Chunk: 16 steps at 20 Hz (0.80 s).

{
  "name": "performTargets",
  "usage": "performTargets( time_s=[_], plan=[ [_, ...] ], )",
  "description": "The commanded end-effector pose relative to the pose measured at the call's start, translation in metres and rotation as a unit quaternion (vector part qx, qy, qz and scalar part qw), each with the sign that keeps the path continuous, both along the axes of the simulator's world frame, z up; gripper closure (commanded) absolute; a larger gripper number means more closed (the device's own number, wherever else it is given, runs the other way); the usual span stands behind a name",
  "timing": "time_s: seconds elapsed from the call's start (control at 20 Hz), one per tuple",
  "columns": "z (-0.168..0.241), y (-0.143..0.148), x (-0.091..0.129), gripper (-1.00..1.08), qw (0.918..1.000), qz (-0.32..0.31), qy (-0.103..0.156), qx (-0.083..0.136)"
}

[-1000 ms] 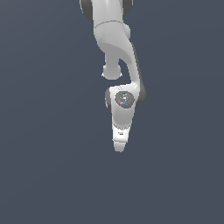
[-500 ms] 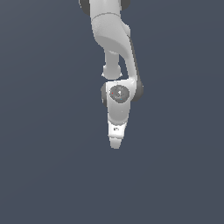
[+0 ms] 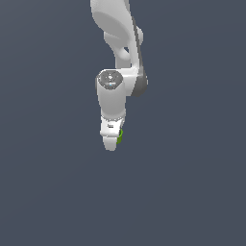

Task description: Pick up the object and move it to a goal position.

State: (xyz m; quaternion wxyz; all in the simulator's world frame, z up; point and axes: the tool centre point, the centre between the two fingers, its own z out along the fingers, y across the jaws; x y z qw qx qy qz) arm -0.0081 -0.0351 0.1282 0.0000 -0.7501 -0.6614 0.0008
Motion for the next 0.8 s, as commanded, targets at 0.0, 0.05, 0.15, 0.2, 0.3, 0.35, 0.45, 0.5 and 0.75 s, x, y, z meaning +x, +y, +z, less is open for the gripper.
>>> performTargets(
  time_s=[0.0,0.05,0.15,0.2,0.3,0.35,0.45,0.5,0.75],
  plan=[
    [0.024,-0.021,-0.008,1.08,1.0000,0.000,-0.001,0.000],
    [0.033,-0.029,-0.011,1.08,1.0000,0.000,-0.001,0.000],
    [0.051,-0.046,-0.017,1.08,1.0000,0.000,-0.001,0.000],
    [0.060,-0.054,-0.020,1.08,1.0000,0.000,-0.001,0.000],
    [0.079,-0.070,-0.026,1.08,1.0000,0.000,-0.001,0.001],
    [0.088,-0.079,-0.029,1.08,1.0000,0.000,-0.001,0.001],
    [0.105,-0.094,-0.034,1.08,1.0000,0.000,-0.001,0.001],
    [0.114,-0.102,-0.037,1.08,1.0000,0.000,-0.001,0.001],
    [0.150,-0.135,-0.047,1.08,1.0000,0.000,-0.001,0.002]
  ],
)
